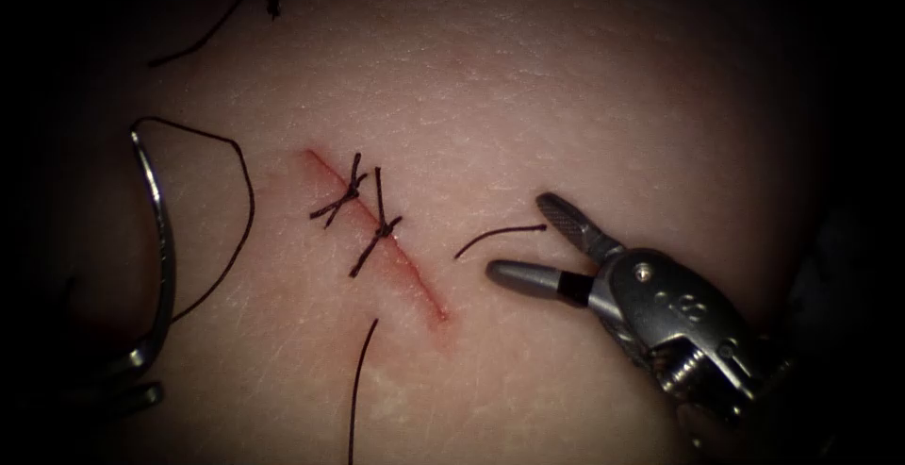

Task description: Wound Closure

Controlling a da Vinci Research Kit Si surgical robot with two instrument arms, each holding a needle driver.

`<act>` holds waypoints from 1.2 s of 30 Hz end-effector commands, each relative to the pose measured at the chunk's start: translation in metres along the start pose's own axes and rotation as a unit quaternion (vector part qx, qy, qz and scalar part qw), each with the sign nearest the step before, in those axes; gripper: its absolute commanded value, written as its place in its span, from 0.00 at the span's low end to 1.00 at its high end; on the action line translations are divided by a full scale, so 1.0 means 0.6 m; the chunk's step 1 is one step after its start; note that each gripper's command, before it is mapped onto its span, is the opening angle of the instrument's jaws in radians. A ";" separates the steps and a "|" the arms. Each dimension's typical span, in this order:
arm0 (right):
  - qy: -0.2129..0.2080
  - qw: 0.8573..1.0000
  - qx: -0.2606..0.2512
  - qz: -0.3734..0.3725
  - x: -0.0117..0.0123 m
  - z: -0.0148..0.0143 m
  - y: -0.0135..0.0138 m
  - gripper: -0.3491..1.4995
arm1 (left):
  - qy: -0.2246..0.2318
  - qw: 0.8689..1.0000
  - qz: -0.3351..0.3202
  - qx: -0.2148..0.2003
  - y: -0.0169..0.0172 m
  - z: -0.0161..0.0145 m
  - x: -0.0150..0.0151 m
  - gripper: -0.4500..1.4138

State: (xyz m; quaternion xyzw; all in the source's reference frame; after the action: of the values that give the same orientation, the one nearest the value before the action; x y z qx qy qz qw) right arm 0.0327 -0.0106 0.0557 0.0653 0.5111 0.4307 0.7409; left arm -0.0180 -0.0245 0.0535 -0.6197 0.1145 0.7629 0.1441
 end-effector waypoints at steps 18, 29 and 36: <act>0.052 0.998 -0.002 -0.034 0.0060 0.0020 -0.0026 0.00 | -0.001 1.000 -0.001 -0.002 0.0015 0.0002 -0.0014 0.00; 0.049 0.998 -0.002 -0.048 0.0082 0.0013 -0.0034 0.00 | -0.001 1.000 -0.001 -0.002 0.0015 0.0003 -0.0015 0.00; 0.047 0.998 -0.001 -0.050 0.0092 0.0009 -0.0036 0.00 | -0.001 1.000 -0.001 -0.003 0.0014 0.0002 -0.0016 0.00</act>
State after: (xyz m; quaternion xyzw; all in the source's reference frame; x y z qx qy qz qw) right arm 0.0341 -0.0077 0.0503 0.0168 0.5471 0.3964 0.7371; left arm -0.0179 -0.0244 0.0537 -0.6198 0.1133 0.7634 0.1424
